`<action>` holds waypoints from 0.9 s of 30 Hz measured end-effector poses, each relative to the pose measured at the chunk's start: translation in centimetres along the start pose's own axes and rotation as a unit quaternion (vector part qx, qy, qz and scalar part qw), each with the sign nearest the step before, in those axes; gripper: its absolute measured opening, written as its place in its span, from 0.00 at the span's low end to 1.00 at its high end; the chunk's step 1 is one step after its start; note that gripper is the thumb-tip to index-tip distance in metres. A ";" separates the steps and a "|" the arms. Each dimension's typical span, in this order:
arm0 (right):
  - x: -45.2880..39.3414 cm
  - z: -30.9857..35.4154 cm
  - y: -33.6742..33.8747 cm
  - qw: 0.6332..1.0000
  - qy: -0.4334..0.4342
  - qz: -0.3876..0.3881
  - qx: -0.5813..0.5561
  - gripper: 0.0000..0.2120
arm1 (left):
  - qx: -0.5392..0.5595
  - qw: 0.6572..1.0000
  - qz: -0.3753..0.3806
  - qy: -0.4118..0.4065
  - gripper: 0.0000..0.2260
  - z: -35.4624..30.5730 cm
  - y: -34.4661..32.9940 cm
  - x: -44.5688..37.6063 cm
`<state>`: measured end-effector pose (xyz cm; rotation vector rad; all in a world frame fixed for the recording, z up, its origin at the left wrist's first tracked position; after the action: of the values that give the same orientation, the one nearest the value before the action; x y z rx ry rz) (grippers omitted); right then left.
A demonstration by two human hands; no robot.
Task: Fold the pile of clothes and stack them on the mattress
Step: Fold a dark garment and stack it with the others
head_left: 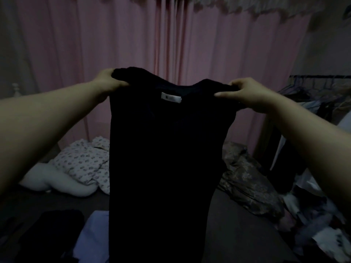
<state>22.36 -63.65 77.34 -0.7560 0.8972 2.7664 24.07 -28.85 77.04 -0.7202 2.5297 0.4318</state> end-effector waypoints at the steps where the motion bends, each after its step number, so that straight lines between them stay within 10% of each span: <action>1: 0.3 0.1 -0.9 1.000 0.001 0.018 0.000 0.09 | -0.014 1.000 -0.001 0.008 0.21 0.7 0.4 -0.4; 15: 3.3 1.8 -13.8 0.991 -0.078 0.088 0.069 0.10 | -0.060 0.995 0.006 0.081 0.16 10.1 6.1 -0.1; 27: 7.7 10.3 -20.4 0.984 -0.116 0.099 -0.092 0.10 | 0.002 0.993 -0.094 0.070 0.08 11.3 15.0 -1.2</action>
<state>17.04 -41.30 70.19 -0.3711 0.7136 3.0621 20.61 -11.52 70.70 -1.0103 2.5593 0.3207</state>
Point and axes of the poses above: each hand's wrist, its own x-axis away from the middle knuckle, its own y-axis out of the back of the hand, z = x × y, the point moved 9 cm from there along -x, towards the middle knuckle, and after that the axes turned 13 degrees about -z, right-handed, at the moved point
